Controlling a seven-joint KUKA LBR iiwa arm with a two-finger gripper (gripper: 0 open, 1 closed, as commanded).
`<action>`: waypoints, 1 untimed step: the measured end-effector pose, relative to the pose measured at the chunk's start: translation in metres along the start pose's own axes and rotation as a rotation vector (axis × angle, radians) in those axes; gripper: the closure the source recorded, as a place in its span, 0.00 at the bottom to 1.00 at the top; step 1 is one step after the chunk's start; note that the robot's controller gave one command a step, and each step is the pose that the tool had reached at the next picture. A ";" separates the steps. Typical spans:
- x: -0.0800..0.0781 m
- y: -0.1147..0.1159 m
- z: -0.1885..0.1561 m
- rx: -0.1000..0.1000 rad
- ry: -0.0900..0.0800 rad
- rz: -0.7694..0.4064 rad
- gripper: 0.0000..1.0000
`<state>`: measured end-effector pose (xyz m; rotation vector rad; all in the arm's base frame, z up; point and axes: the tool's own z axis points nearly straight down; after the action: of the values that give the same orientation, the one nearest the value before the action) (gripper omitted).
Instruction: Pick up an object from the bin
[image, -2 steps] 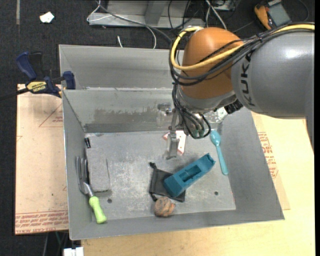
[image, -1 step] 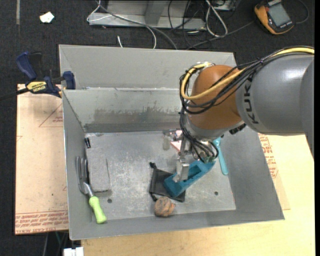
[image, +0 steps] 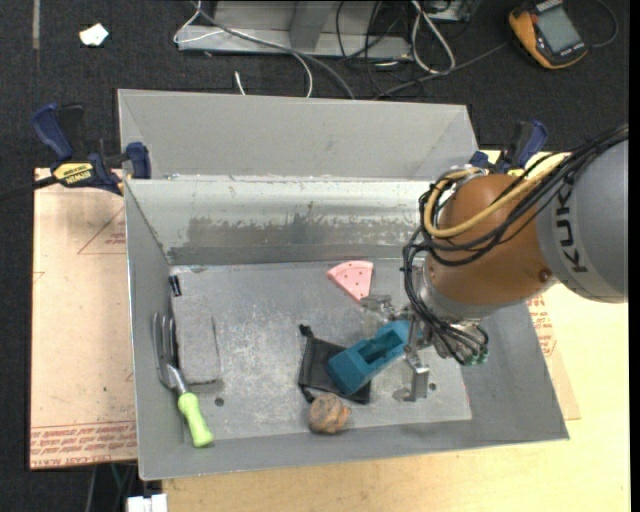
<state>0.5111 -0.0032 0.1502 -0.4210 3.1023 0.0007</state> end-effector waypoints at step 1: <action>-0.007 -0.042 0.000 -0.004 0.006 -0.103 0.00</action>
Offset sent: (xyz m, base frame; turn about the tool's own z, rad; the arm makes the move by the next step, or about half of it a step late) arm 0.0570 -0.0376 -0.0802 -0.2884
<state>0.5286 -0.0421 0.1504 -0.5807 3.0832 0.0050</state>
